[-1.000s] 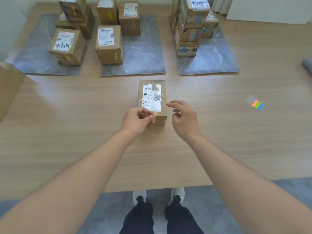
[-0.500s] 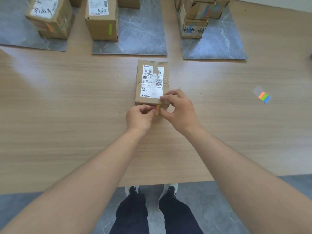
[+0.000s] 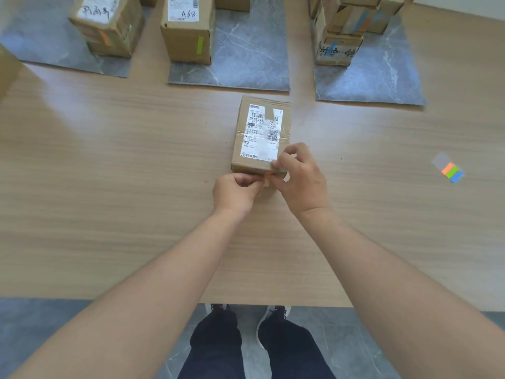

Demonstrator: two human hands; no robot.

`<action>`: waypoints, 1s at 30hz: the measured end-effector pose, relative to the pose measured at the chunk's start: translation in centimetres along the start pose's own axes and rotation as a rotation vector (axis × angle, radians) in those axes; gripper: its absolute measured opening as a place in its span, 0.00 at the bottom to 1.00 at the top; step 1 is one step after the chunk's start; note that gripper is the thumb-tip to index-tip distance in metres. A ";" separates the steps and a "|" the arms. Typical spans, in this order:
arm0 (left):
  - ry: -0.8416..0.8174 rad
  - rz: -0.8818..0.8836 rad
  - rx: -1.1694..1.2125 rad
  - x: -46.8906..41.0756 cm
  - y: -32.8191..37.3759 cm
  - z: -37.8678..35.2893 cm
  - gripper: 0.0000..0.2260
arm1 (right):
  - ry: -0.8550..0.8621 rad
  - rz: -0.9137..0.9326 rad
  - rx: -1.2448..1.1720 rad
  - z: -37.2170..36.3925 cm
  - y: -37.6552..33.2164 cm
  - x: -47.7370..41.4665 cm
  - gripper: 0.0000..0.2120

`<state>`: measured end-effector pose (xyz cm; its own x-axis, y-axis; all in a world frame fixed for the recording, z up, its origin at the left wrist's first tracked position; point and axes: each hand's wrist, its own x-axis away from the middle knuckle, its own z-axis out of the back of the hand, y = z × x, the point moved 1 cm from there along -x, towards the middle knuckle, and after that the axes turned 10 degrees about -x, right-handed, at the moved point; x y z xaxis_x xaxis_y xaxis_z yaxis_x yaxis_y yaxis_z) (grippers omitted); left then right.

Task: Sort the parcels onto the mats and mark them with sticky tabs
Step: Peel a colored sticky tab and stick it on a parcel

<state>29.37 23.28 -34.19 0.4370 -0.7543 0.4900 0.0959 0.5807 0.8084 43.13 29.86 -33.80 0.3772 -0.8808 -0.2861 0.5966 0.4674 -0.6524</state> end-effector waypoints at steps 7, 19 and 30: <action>0.198 0.103 0.058 -1.4 -0.1 4.9 0.06 | 0.058 0.023 0.131 -1.7 -0.2 0.4 0.12; -0.170 0.044 0.303 -0.2 5.5 5.6 0.20 | 0.159 -0.698 -0.747 -0.3 -4.9 -0.1 0.17; -0.158 -0.175 0.248 7.3 14.7 11.9 0.18 | 0.200 -0.503 -0.617 7.0 -14.3 -1.7 0.27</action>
<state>23.37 22.61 -14.87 0.2876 -0.8853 0.3654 -0.0715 0.3606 0.9300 38.92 25.23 -19.06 0.0004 -0.9981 0.0623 0.1423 -0.0616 -0.9879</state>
